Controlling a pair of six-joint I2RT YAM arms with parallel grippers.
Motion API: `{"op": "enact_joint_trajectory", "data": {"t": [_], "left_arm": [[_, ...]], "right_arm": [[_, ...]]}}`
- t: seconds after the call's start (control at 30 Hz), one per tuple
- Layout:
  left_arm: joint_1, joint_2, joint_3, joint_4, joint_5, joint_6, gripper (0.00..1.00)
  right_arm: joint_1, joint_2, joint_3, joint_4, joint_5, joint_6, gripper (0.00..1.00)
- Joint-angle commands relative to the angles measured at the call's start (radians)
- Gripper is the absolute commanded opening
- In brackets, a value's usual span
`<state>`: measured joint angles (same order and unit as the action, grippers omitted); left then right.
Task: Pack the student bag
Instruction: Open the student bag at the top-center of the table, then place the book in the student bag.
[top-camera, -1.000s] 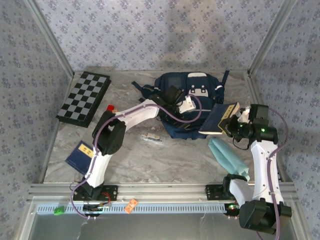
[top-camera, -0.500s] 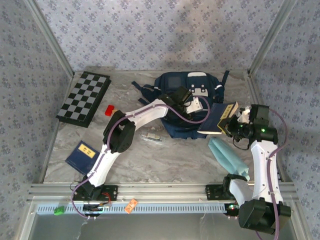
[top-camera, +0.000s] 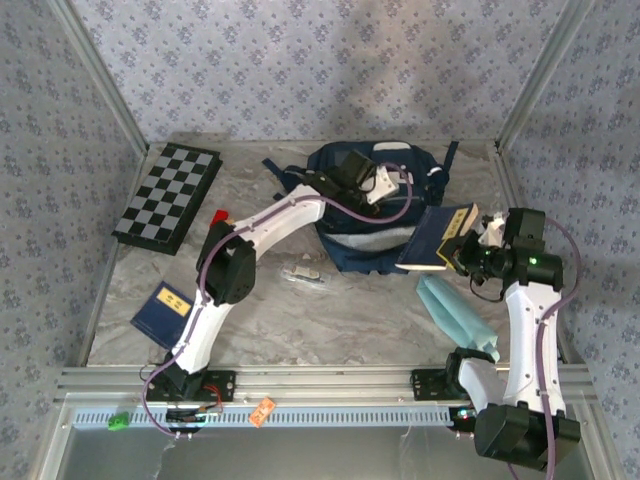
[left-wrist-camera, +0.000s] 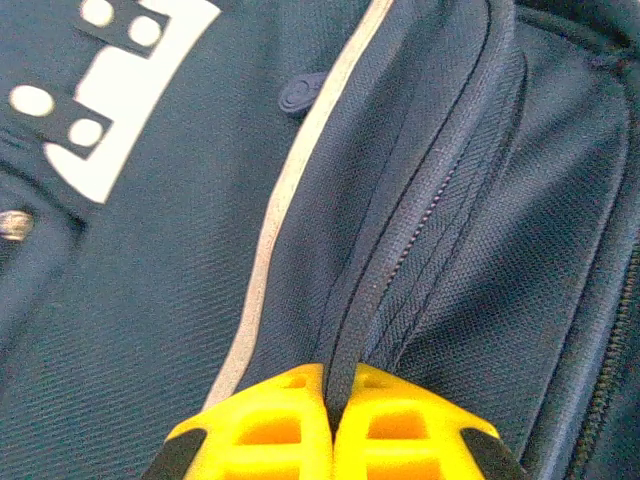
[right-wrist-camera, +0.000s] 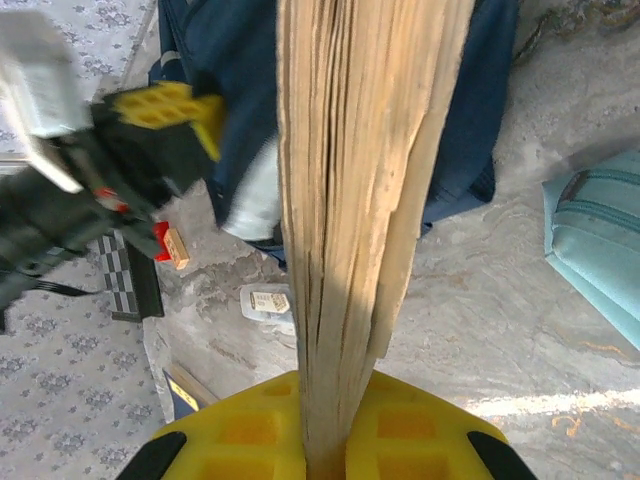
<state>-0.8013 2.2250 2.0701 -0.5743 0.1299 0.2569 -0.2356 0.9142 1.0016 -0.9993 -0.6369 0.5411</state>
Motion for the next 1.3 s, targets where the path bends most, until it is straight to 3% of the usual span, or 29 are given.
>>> {"op": "enact_joint_trajectory", "data": {"t": [0.0, 0.2, 0.4, 0.6, 0.77, 1.03, 1.2, 1.27], "left_arm": [[0.027, -0.071, 0.133, 0.023, -0.114, -0.086, 0.00], [0.051, -0.064, 0.218, 0.012, -0.095, -0.169, 0.00], [0.069, -0.067, 0.275, 0.002, -0.080, -0.222, 0.00], [0.073, -0.072, 0.298, -0.015, -0.049, -0.215, 0.00], [0.074, -0.076, 0.300, -0.012, -0.025, -0.206, 0.00], [0.076, -0.065, 0.319, -0.025, -0.010, -0.212, 0.00], [0.078, -0.062, 0.318, -0.031, -0.006, -0.218, 0.00], [0.077, -0.060, 0.316, -0.030, -0.008, -0.214, 0.00]], "right_arm": [[-0.007, -0.016, 0.032, -0.062, -0.039, -0.024, 0.00], [0.029, -0.009, -0.027, 0.028, -0.078, 0.000, 0.00], [0.169, 0.038, -0.088, 0.163, -0.076, 0.068, 0.00], [0.292, 0.139, -0.121, 0.464, -0.074, 0.169, 0.00], [0.340, 0.325, -0.150, 0.800, -0.074, 0.236, 0.00], [0.389, 0.675, -0.030, 1.051, -0.042, 0.217, 0.02], [0.388, 0.847, 0.067, 1.093, 0.003, 0.181, 0.12], [0.386, 0.894, 0.120, 1.030, 0.024, 0.143, 0.25]]}}
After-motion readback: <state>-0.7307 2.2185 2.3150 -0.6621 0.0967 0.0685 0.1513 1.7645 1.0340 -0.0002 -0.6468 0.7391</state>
